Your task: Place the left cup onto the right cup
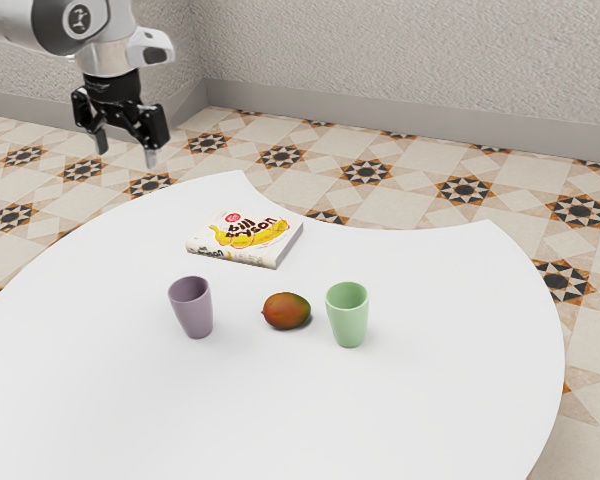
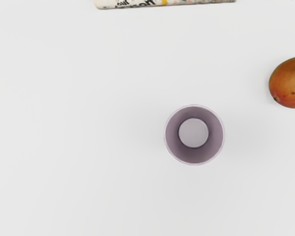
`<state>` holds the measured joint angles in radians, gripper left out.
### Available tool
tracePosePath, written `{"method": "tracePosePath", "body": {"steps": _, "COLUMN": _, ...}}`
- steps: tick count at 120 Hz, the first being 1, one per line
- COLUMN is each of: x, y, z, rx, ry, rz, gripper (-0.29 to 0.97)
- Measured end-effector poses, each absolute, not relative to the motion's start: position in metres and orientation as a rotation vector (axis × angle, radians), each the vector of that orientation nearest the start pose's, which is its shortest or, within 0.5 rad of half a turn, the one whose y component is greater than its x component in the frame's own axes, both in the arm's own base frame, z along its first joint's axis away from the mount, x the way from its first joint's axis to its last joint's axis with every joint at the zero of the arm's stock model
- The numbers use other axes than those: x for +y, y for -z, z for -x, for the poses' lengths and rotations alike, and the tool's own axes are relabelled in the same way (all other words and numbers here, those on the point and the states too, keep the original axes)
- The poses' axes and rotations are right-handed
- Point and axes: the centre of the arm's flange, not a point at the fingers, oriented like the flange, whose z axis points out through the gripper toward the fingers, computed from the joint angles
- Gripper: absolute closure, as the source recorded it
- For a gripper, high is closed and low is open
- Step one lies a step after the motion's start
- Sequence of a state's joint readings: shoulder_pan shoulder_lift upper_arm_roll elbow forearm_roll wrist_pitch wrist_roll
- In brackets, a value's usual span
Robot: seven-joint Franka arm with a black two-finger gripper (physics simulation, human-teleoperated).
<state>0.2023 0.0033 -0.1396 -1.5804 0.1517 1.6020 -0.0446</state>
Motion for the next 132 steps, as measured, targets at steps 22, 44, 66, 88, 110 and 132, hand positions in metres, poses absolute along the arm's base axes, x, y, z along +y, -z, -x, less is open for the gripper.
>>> {"method": "tracePosePath", "body": {"steps": 22, "x": 0.068, "y": -0.601, "z": -0.565, "rx": -0.168, "ry": -0.009, "rz": 2.992, "gripper": 0.00}}
{"method": "tracePosePath", "body": {"steps": 44, "x": 0.017, "y": -0.538, "z": -0.581, "rx": -0.002, "ry": -0.084, "rz": 3.008, "gripper": 0.00}}
{"method": "tracePosePath", "body": {"steps": 66, "x": 0.019, "y": -0.488, "z": -0.589, "rx": 0.017, "ry": -0.090, "rz": 3.015, "gripper": 0.00}}
{"method": "tracePosePath", "body": {"steps": 88, "x": 0.029, "y": -0.443, "z": -0.609, "rx": 0.015, "ry": -0.089, "rz": 3.026, "gripper": 0.00}}
{"method": "tracePosePath", "body": {"steps": 110, "x": 0.026, "y": -0.409, "z": -0.599, "rx": 0.028, "ry": -0.084, "rz": 3.030, "gripper": 0.00}}
{"method": "tracePosePath", "body": {"steps": 132, "x": 0.023, "y": -0.382, "z": -0.591, "rx": 0.029, "ry": -0.051, "rz": 3.036, "gripper": 0.00}}
